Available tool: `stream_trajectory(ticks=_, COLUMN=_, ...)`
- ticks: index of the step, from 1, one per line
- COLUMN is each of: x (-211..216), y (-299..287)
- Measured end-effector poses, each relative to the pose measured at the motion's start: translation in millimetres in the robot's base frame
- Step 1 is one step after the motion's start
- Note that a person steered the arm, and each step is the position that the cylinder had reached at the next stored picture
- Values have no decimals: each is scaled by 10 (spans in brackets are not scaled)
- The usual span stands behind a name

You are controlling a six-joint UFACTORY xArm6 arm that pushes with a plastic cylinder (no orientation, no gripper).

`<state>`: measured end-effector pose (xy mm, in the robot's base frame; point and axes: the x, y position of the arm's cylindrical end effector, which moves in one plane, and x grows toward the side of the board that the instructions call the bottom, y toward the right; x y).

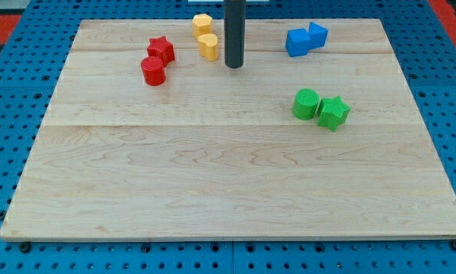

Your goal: Slide the red star slightly left

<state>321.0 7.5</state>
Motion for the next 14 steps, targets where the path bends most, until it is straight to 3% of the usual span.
stream_trajectory(ticks=1, x=2, y=-138)
stream_trajectory(ticks=2, x=-407, y=-177)
stream_trajectory(ticks=3, x=-433, y=-170)
stream_trajectory(ticks=5, x=283, y=752)
stream_trajectory(ticks=6, x=340, y=1189)
stream_trajectory(ticks=7, x=427, y=973)
stream_trajectory(ticks=10, x=48, y=-232)
stream_trajectory(ticks=14, x=-181, y=-336)
